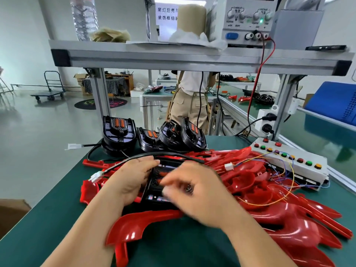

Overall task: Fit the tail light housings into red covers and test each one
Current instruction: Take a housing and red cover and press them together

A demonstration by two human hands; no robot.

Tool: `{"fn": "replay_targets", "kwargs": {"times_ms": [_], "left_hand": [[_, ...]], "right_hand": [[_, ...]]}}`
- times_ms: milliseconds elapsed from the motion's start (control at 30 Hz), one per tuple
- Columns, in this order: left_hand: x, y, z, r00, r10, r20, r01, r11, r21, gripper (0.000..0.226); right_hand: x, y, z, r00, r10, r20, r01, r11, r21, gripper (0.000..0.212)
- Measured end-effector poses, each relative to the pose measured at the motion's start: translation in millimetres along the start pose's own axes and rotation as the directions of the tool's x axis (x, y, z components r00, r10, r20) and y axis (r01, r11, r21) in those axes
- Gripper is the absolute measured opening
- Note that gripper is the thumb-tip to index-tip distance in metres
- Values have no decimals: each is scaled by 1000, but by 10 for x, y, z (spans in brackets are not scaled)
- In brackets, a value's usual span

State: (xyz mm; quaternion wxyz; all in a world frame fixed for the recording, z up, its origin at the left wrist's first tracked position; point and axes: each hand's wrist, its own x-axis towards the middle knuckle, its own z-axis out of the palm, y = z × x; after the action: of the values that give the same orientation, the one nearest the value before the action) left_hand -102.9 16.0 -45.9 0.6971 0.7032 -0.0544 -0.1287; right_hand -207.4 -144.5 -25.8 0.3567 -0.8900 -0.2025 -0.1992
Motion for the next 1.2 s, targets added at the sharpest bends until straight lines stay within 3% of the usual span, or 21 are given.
{"fn": "replay_targets", "kwargs": {"times_ms": [67, 133, 267, 367, 467, 567, 667, 767, 833, 967, 1033, 1200], "left_hand": [[-34, 101, -97, 996, -22, 83, 15, 996, 88, 36], [-43, 231, -204, 987, -100, 126, 72, 975, 212, 36], [78, 516, -279, 973, -221, 67, 163, 864, 477, 48], [227, 745, -266, 993, -116, -31, 117, 878, 465, 39], [323, 826, -159, 992, -55, -116, 95, 923, 372, 15], [345, 689, -45, 990, -28, -139, 89, 884, 459, 25], [312, 571, 19, 999, 18, -42, 5, 878, 479, 28], [287, 568, 60, 998, 65, 1, -58, 879, 472, 26], [298, 579, 35, 996, 85, -10, -63, 811, 582, 34], [246, 581, -27, 991, -126, 35, 21, 419, 908, 53], [228, 566, 9, 985, -166, 44, 13, 328, 945, 55], [213, 536, 85, 982, -111, 153, -64, 568, 821, 36]], "right_hand": [[-90, -159, 176, 928, -108, 358, 87, 993, 75, 34], [-139, -195, 331, 864, -174, 472, 212, 977, -29, 62], [-81, -229, 426, 912, -222, 344, 321, 910, -263, 69], [-60, -266, 463, 933, -299, 200, 344, 906, -246, 40], [-87, -280, 396, 952, -301, 53, 305, 949, -79, 23], [-86, -254, 285, 990, -140, -10, 140, 971, 196, 39], [-47, -174, 231, 997, -20, -75, 49, 910, 412, 64], [-17, -61, 194, 994, 87, -71, -38, 854, 520, 65], [-6, -8, 168, 985, 168, -39, -106, 765, 635, 55], [50, 126, 125, 928, 369, -50, -170, 540, 824, 36], [73, 199, 102, 885, 458, -87, -152, 459, 876, 31], [107, 290, -49, 825, 561, -65, 36, 63, 997, 25]]}}
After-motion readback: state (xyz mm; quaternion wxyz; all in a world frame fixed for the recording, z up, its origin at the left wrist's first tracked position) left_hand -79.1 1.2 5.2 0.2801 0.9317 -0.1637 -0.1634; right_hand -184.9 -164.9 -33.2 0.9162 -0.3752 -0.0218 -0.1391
